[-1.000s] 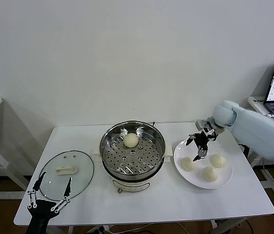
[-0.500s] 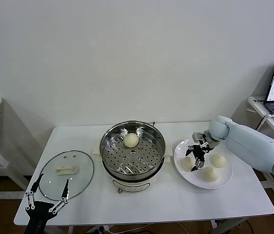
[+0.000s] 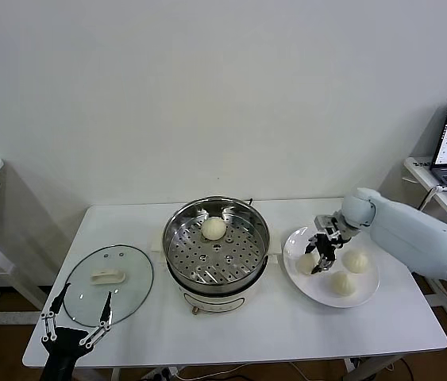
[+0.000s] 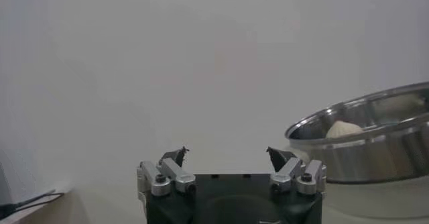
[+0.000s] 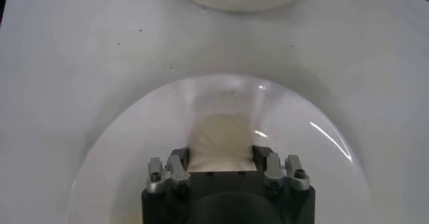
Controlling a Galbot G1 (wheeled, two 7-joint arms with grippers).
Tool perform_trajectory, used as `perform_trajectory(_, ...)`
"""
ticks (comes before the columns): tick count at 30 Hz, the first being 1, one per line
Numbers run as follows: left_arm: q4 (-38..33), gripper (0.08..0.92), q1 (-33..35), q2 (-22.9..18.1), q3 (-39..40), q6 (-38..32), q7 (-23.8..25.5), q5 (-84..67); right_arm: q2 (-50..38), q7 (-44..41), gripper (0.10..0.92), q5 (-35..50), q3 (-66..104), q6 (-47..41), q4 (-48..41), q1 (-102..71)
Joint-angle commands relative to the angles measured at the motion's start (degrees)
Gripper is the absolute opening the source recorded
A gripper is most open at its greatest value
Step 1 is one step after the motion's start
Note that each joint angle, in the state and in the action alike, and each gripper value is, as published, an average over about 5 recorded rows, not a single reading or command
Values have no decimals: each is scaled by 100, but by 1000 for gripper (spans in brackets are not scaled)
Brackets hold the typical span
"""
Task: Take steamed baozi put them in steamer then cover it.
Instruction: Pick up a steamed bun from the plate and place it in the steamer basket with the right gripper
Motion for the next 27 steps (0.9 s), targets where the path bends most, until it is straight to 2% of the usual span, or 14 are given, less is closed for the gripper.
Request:
perform_trajectory(1,-74,823,-51,22,32,10,-9,-7,298,-814,649,354,-585,101,275,1916)
perform_trajectory(8,-68,823,-63,41,23,-37,-10,-8,1358,-1013,661,1811,-1647,-269,852,3304)
perform_trajectory(15,-78,823,-99,7,53,-35,-22,-8,2475,-344,664,2697,-2204,-830,1368,3293)
perform_trajectory(20,-89,823,-135,-17,25,-13,-38,-14,3007,198,669,2817,-2451,-1185,1450,2917)
perform_trajectory(27,-84,823,-168,-15,-25,-19,-55,-35,3427,826,647,2613,-2637,-1459,1125,2460)
